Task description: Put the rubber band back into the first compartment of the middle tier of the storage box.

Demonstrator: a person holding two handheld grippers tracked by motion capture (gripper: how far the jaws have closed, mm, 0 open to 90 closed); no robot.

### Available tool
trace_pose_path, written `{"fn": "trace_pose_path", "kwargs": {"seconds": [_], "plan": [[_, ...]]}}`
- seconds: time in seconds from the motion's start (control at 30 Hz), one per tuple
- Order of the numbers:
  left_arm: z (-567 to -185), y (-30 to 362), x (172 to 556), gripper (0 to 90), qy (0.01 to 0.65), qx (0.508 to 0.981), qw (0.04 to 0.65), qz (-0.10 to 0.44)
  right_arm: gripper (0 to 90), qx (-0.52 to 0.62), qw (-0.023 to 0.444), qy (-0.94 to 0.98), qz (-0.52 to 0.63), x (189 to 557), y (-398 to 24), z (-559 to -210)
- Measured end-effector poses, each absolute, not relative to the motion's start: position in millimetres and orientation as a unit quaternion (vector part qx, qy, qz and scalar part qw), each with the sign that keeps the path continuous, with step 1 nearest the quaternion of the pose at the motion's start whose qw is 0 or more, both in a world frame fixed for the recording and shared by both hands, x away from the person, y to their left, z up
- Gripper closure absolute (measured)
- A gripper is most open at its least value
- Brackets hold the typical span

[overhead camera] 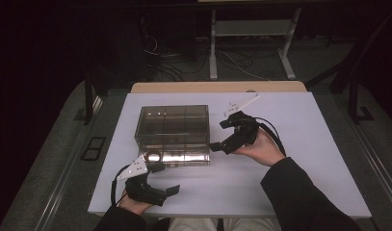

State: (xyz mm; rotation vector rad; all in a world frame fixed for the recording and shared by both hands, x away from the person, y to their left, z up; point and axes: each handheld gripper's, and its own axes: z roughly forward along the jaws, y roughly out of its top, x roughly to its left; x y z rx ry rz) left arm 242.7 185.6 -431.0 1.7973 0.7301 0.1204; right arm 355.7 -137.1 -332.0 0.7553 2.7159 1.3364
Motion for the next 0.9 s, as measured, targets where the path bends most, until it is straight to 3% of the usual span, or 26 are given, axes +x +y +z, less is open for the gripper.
{"fn": "trace_pose_path", "kwargs": {"seconds": [0.9], "plan": [[-431,185,242,0.0,0.31,0.765,0.562,0.052,1.0,0.289,0.026,0.854,0.431,327,-201,-349]]}}
